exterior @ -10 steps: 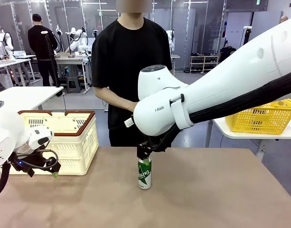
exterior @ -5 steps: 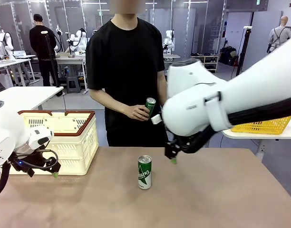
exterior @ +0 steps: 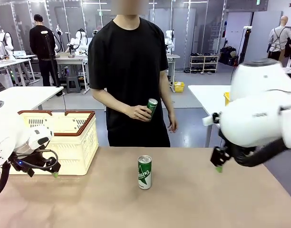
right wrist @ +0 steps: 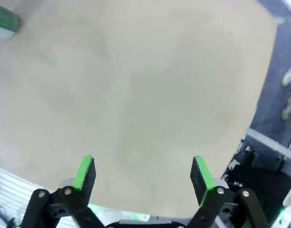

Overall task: Place the drinks into the Shopping basket.
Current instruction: Pick up one drink and place it into the Shopping basket.

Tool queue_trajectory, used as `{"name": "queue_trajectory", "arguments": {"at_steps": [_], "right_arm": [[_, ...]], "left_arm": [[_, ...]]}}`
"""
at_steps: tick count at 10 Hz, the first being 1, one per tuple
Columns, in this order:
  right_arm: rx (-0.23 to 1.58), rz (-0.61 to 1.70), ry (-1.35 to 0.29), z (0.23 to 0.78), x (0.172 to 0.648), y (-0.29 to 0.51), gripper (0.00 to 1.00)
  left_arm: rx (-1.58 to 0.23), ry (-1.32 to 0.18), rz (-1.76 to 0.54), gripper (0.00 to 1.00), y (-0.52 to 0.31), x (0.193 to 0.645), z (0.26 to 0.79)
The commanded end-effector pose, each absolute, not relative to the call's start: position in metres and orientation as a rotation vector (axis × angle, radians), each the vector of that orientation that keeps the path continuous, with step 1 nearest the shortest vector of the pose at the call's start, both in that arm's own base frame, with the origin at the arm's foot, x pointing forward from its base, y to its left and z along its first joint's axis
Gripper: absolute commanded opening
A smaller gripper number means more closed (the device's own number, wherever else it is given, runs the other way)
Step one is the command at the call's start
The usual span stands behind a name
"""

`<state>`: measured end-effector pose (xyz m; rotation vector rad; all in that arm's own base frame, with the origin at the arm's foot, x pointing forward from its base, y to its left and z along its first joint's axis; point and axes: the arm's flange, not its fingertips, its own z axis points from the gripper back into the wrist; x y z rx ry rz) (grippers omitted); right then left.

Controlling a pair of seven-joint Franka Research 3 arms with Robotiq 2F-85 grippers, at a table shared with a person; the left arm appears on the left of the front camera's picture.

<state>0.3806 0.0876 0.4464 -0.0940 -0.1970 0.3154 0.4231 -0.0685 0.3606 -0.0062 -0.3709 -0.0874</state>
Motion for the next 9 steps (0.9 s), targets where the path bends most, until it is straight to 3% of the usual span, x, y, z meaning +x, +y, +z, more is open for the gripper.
{"name": "queue_trajectory", "arguments": {"at_steps": [1, 6, 9], "right_arm": [[-0.064, 0.247, -0.223, 0.443, 0.359, 0.063, 1.0], [-0.033, 0.152, -0.235, 0.429, 0.351, 0.035, 1.0], [-0.059, 0.192, -0.212, 0.451, 0.368, 0.043, 1.0]], "left_arm": [[-0.009, -0.369, -0.074, 1.0, -0.069, 0.423, 0.36], [-0.009, -0.369, -0.074, 1.0, -0.069, 0.423, 0.36], [-0.006, -0.371, -0.087, 1.0, -0.068, 0.423, 0.361]]}}
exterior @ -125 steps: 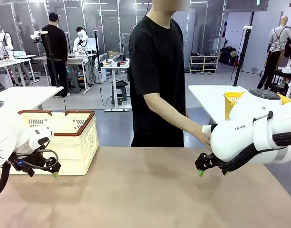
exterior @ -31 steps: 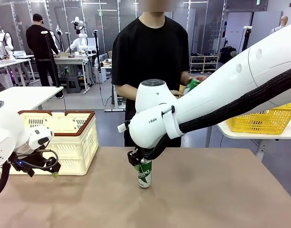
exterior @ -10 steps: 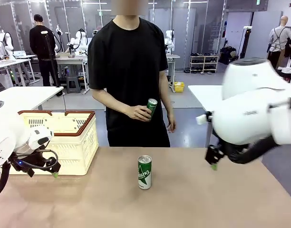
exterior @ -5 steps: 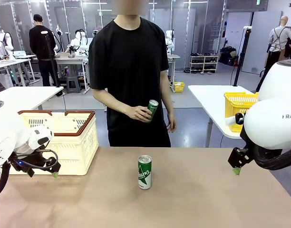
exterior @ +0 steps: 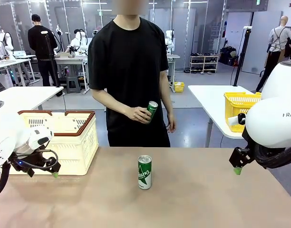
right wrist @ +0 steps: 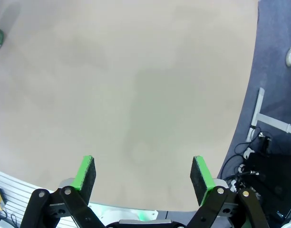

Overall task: Place the drinks into the Shopping basket.
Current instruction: Pick up one drink and place it into the Shopping basket.

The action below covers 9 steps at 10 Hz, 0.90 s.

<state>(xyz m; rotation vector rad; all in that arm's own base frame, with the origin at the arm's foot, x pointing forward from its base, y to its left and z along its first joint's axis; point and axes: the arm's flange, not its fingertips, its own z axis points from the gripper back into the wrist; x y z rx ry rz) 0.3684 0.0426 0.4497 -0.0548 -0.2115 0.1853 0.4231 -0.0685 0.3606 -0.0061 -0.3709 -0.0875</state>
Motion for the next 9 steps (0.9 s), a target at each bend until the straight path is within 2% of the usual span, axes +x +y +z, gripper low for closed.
{"name": "queue_trajectory", "arguments": {"at_steps": [1, 6, 9], "right_arm": [[-0.059, 0.192, -0.212, 0.451, 0.368, 0.043, 1.0], [-0.059, 0.192, -0.212, 0.451, 0.368, 0.043, 1.0], [-0.059, 0.192, -0.212, 0.451, 0.368, 0.043, 1.0]], "left_arm": [[-0.003, -0.35, -0.179, 1.0, -0.076, 0.425, 0.362], [-0.122, -0.332, -0.581, 1.0, -0.176, 0.416, 0.389], [-0.077, -0.396, -0.689, 1.0, -0.225, 0.424, 0.425]]}}
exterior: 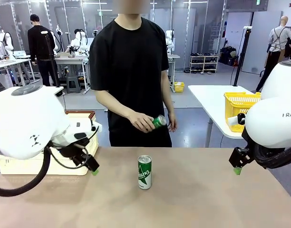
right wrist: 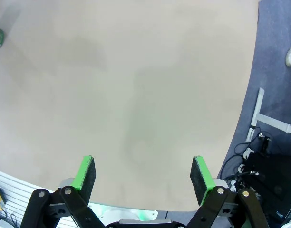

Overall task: Place the drinks into the Shopping basket.
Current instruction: Pick up one drink and place it into the Shopping basket.

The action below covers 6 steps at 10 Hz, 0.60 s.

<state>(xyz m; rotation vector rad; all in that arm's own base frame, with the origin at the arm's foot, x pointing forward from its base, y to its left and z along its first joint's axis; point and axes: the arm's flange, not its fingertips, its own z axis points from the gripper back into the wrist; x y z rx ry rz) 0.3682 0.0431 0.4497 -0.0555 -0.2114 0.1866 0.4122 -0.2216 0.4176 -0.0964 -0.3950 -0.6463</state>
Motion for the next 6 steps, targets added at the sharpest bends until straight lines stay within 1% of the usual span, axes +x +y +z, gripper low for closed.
{"name": "queue_trajectory", "arguments": {"at_steps": [1, 3, 6], "right_arm": [[-0.059, 0.192, -0.212, 0.451, 0.368, 0.043, 1.0], [-0.059, 0.192, -0.212, 0.451, 0.368, 0.043, 1.0], [-0.059, 0.192, -0.212, 0.451, 0.368, 0.043, 1.0]], "left_arm": [[-0.064, -0.418, -0.729, 1.0, -0.241, 0.426, 0.437], [-0.103, -0.42, -0.844, 1.0, -0.285, 0.435, 0.453], [-0.132, -0.377, -0.952, 1.0, -0.354, 0.443, 0.452]]}}
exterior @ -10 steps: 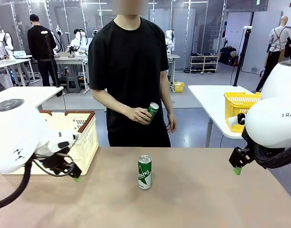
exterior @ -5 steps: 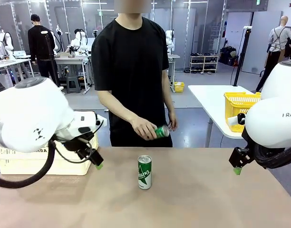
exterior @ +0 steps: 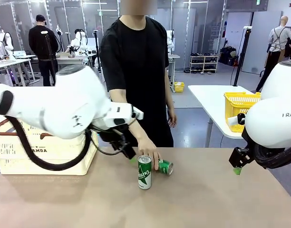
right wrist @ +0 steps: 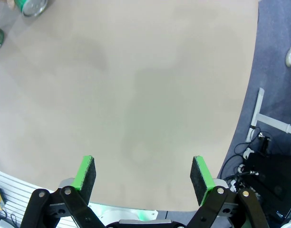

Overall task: Place the drinks into the Shopping basket.
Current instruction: Pick up one drink and place it into the Shopping basket.

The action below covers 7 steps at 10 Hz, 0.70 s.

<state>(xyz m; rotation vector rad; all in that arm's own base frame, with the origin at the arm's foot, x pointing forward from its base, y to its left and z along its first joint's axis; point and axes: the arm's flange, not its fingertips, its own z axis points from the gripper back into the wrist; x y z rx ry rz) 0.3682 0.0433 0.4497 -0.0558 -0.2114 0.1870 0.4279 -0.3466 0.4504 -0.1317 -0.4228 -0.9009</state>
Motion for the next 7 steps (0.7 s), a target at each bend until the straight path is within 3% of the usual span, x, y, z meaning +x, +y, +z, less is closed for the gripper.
{"name": "queue_trajectory", "arguments": {"at_steps": [1, 4, 7], "right_arm": [[-0.059, 0.192, -0.212, 0.451, 0.368, 0.043, 1.0], [-0.059, 0.192, -0.212, 0.451, 0.368, 0.043, 1.0], [-0.059, 0.192, -0.212, 0.451, 0.368, 0.043, 1.0]], "left_arm": [[-0.111, -0.354, -0.952, 1.0, -0.364, 0.443, 0.448], [-0.068, -0.372, -0.946, 1.0, -0.338, 0.431, 0.449], [-0.026, -0.335, -0.934, 1.0, -0.271, 0.387, 0.444]]}}
